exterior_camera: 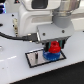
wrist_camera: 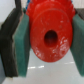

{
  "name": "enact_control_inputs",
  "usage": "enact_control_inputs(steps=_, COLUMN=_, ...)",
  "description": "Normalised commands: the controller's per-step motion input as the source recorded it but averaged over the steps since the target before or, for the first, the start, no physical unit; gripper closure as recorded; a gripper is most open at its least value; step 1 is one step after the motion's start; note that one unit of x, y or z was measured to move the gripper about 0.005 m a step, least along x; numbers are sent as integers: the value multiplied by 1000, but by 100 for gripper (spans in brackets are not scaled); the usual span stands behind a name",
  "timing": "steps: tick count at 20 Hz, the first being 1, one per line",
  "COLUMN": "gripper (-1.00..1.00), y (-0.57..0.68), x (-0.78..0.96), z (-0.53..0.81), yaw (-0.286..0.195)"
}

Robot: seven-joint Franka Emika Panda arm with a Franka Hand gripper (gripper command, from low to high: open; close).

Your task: Insert the blue gear onto the right peg, followed by the red gear

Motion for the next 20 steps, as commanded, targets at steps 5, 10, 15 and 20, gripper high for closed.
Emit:
enact_control_inputs(steps=5, gripper=100, y=2, x=23, z=284, yaw=0)
enact_control_inputs(steps=10, gripper=100, y=16, x=6, z=288, yaw=0)
enact_control_inputs(steps=15, gripper=100, y=-68, x=174, z=0, yaw=0)
enact_control_inputs(steps=20, gripper=100, y=-83, x=247, z=-105, yaw=0)
